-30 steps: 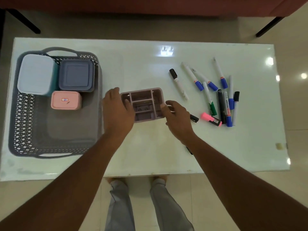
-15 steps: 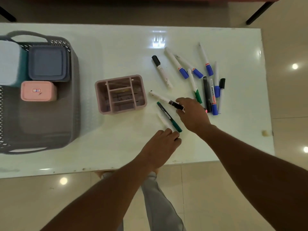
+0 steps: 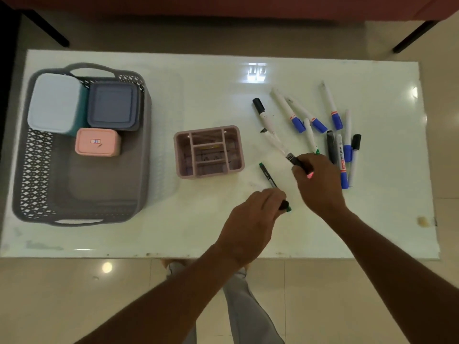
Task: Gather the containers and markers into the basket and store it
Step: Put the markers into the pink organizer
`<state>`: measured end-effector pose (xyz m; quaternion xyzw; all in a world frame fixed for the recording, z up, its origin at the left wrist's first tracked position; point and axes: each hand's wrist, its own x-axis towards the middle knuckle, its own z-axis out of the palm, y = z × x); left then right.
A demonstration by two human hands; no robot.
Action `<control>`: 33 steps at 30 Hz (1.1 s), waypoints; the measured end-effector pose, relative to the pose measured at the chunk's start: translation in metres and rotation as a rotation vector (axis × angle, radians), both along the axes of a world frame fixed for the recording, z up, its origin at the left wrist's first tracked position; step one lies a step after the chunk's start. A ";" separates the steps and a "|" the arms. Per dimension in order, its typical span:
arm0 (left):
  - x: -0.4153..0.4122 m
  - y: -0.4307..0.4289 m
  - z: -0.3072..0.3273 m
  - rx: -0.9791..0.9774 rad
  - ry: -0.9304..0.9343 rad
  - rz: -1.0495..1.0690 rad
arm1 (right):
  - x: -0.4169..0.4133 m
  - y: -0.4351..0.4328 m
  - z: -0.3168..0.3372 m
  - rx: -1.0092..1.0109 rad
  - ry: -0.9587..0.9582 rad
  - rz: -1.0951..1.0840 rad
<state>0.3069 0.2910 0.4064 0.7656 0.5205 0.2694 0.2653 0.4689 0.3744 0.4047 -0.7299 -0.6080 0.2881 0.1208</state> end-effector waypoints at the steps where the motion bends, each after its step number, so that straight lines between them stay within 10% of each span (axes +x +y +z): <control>1: -0.005 0.003 0.014 -0.057 -0.115 0.094 | -0.001 0.000 0.012 0.004 0.057 -0.029; 9: -0.058 0.058 0.081 -0.039 -0.580 0.561 | -0.034 0.024 0.103 0.225 0.213 -0.021; 33: -0.095 0.133 0.018 -0.324 -0.041 0.375 | -0.121 0.054 0.047 0.106 -0.094 0.255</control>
